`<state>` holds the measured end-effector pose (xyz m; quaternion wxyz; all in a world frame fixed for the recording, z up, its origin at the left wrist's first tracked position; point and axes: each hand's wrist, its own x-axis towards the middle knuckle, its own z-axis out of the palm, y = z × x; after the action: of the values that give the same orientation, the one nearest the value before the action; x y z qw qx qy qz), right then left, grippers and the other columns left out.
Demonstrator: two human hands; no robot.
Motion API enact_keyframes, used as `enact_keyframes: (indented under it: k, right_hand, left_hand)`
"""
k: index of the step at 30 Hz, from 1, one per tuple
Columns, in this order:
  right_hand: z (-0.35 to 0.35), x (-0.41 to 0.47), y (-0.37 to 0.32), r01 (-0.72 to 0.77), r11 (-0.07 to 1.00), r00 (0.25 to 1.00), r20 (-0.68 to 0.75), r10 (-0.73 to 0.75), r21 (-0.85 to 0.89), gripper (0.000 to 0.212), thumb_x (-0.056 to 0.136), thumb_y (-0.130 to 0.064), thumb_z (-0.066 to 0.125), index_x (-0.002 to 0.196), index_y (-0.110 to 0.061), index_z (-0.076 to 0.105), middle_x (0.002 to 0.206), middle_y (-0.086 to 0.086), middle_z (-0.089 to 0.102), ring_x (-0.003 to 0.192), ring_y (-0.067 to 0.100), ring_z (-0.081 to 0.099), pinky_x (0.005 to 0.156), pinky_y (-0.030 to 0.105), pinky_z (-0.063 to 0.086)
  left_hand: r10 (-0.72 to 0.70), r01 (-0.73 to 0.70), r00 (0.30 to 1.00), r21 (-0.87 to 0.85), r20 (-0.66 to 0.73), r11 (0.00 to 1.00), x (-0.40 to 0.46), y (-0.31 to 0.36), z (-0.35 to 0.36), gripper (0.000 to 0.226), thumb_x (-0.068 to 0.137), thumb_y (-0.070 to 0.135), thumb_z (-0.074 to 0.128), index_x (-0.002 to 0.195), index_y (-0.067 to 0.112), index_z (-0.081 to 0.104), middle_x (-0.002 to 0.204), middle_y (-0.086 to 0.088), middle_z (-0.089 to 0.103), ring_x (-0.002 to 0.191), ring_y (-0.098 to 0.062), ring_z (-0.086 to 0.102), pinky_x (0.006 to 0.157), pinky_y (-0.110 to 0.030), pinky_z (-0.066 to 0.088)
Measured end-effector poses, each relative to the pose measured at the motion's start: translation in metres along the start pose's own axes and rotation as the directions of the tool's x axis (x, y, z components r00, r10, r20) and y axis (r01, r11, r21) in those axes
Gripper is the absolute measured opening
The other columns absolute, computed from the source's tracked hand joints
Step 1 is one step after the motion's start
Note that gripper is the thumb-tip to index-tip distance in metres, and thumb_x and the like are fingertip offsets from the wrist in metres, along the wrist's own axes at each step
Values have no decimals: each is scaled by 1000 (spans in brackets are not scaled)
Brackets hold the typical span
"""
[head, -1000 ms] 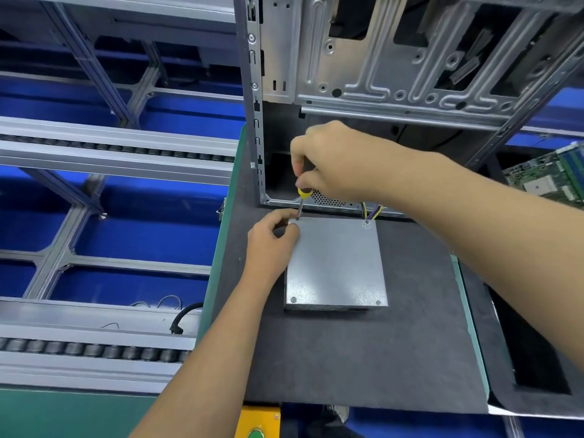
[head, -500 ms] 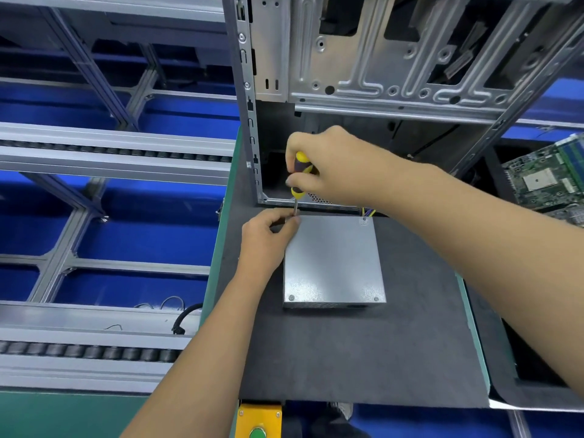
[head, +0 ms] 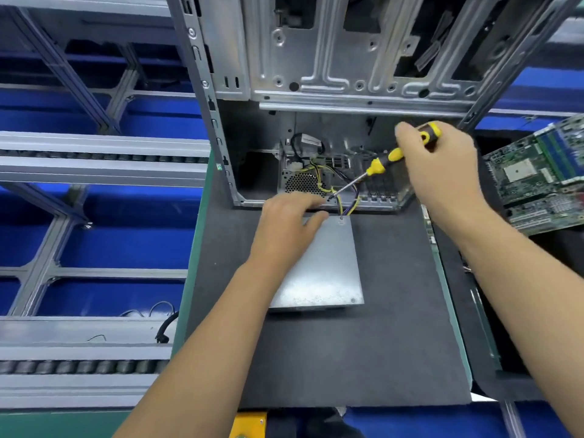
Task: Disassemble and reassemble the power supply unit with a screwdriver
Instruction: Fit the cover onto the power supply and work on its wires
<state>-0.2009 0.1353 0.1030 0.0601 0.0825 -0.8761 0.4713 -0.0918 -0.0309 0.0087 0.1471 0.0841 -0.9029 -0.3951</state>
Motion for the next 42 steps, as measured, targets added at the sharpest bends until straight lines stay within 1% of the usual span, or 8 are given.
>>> enact_keyframes:
  k: [3,5,11,18,21,28,36,42]
  right_hand:
    - [-9,-2,29,-113,993,992,-46,114,14,48,88,-53,53,67,-11,50,54,-4,62,62,20,58,67,40,50]
    - [-12,-3,42,-175,982,982,-57,179,73,42,87,-55,53,68,-17,52,57,-7,66,67,22,64,73,43,54]
    - [-8,-2,60,-240,958,966,-63,252,155,37,85,-56,53,68,-24,48,58,-9,67,57,11,61,65,38,52]
    - [-5,-3,64,-210,972,975,-47,216,108,41,92,-45,55,77,-7,53,54,-5,63,54,7,58,60,31,48]
    - [-4,-4,64,-190,977,981,-29,194,95,44,94,-41,56,84,1,54,57,-3,63,55,9,60,66,37,53]
    - [-3,-5,66,-156,987,988,-11,156,42,43,94,-43,55,80,-3,52,65,9,67,70,29,63,63,36,51]
    - [-2,-5,65,-148,987,989,-1,148,62,43,95,-40,55,80,0,53,66,12,66,65,21,60,51,20,42]
    - [-4,-7,66,-160,986,987,21,159,38,38,96,-39,55,77,-6,55,52,-5,62,52,0,59,50,14,42]
  left_hand:
    - [-15,11,994,39,108,999,12,13,19,15,93,21,69,103,14,77,102,0,74,102,-22,64,97,-45,44]
    - [-32,23,992,72,126,997,14,14,29,14,94,23,66,100,16,78,99,2,74,98,-23,64,93,-47,46]
    - [-50,49,998,27,38,998,12,10,39,9,90,16,69,88,17,78,82,3,73,78,-21,63,78,-45,51]
    - [-102,102,994,-15,30,995,13,11,41,8,86,12,72,86,16,79,87,1,73,84,-22,66,82,-45,51]
    - [-157,160,987,-69,45,985,14,14,39,8,85,10,72,86,14,80,87,1,74,85,-20,67,83,-42,52]
    - [-252,264,962,-120,105,957,18,17,36,10,83,12,73,84,19,80,85,9,74,86,-13,68,88,-39,53]
    - [-311,329,941,-133,136,935,19,16,35,21,82,14,74,73,33,76,72,22,70,70,-3,63,77,-29,55]
    - [-361,382,916,-108,173,918,22,19,34,23,81,14,72,65,31,72,65,21,69,63,-6,60,85,-41,56]
